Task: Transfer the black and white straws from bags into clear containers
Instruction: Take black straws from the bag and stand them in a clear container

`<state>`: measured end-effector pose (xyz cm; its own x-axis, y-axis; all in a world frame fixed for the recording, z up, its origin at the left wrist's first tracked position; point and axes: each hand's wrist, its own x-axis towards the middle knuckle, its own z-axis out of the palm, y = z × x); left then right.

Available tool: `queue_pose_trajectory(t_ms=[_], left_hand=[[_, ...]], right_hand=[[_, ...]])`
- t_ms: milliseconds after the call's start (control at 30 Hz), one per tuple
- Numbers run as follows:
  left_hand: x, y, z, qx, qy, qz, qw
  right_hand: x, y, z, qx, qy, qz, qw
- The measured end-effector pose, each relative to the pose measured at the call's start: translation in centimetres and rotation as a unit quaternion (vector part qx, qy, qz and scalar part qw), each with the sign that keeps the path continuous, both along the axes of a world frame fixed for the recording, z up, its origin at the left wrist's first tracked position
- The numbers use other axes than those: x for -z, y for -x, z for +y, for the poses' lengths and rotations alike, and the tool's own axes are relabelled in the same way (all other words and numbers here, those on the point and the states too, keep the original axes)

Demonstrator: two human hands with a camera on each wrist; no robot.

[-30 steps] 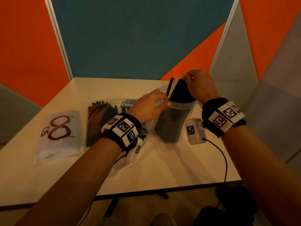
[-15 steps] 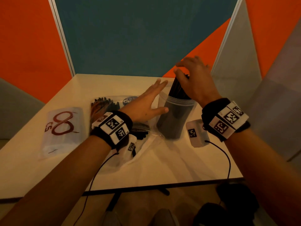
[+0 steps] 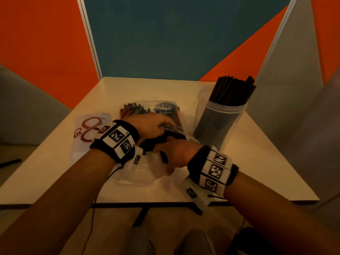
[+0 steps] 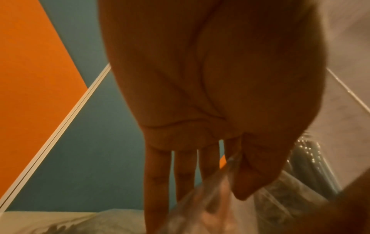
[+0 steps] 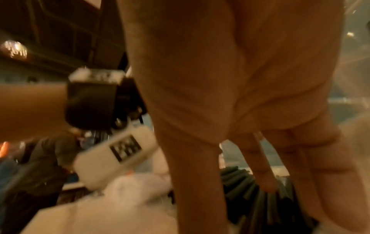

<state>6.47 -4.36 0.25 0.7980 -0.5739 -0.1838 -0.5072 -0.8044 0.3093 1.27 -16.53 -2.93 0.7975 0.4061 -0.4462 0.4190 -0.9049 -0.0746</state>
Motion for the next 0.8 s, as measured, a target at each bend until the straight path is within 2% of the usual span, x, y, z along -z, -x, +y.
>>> queue_pose_trajectory(t_ms=[100, 267, 433, 533, 800], left_hand=[[-0.2, 0.4, 0.1, 0.01, 0.017, 0.002, 1.0], [-0.3, 0.7, 0.2, 0.017, 0.04, 0.005, 0.999], [-0.3, 1.1, 0.1, 0.013, 0.052, 0.015, 0.998], [-0.2, 1.2, 0.1, 0.015, 0.054, 0.015, 0.998], [-0.6, 1.6, 0.0, 0.015, 0.061, 0.016, 0.998]], right_hand=[[1.3, -1.6, 0.8, 0.012, 0.032, -0.016, 0.999], [2.8, -3.2, 1.5, 0.096, -0.043, -0.086, 0.991], [3.9, -3.3, 2.1, 0.179, 0.027, -0.064, 0.981], [4.1, -3.8, 1.8, 0.195, 0.017, -0.082, 0.977], [4.2, -4.6, 2.1, 0.266, -0.008, -0.053, 0.962]])
